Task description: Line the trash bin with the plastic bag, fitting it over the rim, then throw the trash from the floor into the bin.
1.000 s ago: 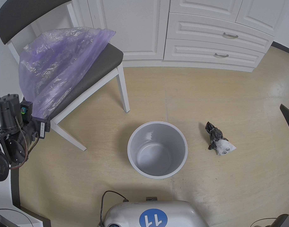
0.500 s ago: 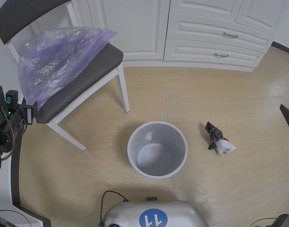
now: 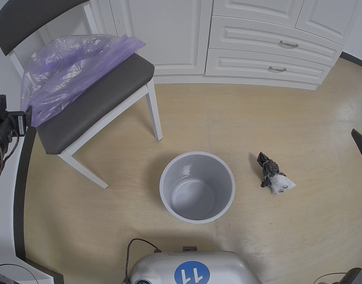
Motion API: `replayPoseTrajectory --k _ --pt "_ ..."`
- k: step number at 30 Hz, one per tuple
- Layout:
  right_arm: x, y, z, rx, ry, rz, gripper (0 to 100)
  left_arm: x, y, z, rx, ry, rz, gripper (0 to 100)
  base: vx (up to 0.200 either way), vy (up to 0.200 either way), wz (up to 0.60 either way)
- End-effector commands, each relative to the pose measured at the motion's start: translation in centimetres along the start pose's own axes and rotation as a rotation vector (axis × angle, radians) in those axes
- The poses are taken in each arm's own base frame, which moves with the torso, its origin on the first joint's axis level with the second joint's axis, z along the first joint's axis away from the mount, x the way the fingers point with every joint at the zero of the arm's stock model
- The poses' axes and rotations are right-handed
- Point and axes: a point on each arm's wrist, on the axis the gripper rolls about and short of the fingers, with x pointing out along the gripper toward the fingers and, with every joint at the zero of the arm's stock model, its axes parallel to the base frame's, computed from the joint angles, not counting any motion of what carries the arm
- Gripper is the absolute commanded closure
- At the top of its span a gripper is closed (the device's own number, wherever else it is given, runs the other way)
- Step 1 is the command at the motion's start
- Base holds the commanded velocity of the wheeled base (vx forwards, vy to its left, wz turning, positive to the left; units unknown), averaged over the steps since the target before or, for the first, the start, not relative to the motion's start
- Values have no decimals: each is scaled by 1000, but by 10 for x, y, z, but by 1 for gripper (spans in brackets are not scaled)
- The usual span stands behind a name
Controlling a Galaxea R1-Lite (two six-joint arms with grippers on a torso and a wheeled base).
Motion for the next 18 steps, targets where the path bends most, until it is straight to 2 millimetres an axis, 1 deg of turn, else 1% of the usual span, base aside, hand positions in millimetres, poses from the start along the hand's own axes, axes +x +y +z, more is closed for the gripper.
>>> replayPoseTrajectory --k 1,2,5,8,11,12,14,15,18 --pt "-1 0 1 2 -6 1 0 7 17 9 -4 -9 49 0 0 0 0" --pt "-1 0 1 2 -6 1 0 6 17 9 -3 -8 49 0 0 0 0" --pt "-1 0 0 1 -2 2 0 -4 13 -1 21 48 -10 0 0 0 0" --pt "0 0 -1 -2 6 0 0 -13 -2 -13 42 83 -114 0 0 0 0" --pt "0 0 -2 -3 7 0 0 -18 -10 -26 65 124 -160 0 0 0 0" --pt "0 0 -2 -3 7 0 0 -18 -10 -26 65 124 -160 0 0 0 0" --pt "0 0 -2 -3 8 2 0 -24 -15 -35 89 147 -188 0 0 0 0" --pt "0 0 -2 -3 8 2 0 -24 -15 -35 89 147 -188 0 0 0 0" --pt "0 0 -2 -3 8 6 0 -29 -17 -43 132 166 -205 0 0 0 0"
